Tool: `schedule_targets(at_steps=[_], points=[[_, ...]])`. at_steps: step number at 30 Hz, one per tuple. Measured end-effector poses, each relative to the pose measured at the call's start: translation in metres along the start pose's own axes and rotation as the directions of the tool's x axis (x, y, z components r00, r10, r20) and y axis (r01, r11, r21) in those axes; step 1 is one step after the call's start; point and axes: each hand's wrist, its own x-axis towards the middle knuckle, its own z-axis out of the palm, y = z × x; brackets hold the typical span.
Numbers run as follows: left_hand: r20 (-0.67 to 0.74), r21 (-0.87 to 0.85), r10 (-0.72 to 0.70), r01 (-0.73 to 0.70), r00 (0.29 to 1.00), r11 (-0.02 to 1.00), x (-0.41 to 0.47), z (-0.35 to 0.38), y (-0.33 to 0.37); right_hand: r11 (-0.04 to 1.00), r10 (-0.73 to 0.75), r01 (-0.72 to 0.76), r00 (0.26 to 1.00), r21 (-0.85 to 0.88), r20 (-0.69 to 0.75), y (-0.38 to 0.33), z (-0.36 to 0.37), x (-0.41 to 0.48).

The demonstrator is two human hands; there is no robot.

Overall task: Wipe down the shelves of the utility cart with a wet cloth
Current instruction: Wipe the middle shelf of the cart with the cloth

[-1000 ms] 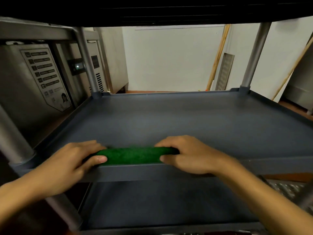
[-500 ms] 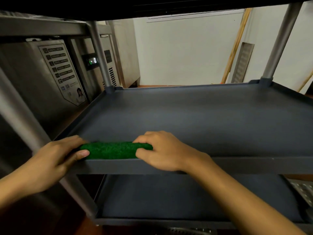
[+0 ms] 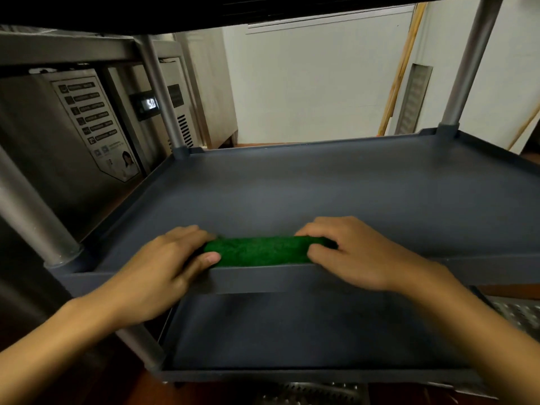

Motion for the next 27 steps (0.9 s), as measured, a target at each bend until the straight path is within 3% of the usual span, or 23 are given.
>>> schedule_targets(at_steps=[7,13,19,23,27], points=[[0.039,0.112,0.054,-0.058,0.998,0.992,0.052,0.037,0.084,0.988,0.155,-0.153,0.984,0.031,-0.085,0.049,-0.051,-0.059],[0.068,0.146,0.058,-0.067,0.996,0.987,0.084,0.054,0.13,0.98,0.197,-0.196,0.959,0.025,-0.203,0.085,-0.067,-0.09],[-0.012,-0.185,-0.099,0.095,0.995,0.978,0.091,0.047,0.116,0.962,0.265,-0.225,0.912,0.157,-0.313,0.078,-0.063,-0.086],[0.049,-0.413,-0.288,0.282,0.956,0.866,0.101,0.024,0.114,0.929,0.347,-0.27,0.871,0.252,-0.348,0.048,-0.072,-0.073],[0.264,-0.651,-0.459,0.508,0.848,0.565,0.1,-0.019,0.121,0.845,0.49,-0.381,0.832,0.375,-0.258,0.006,-0.092,-0.063]])
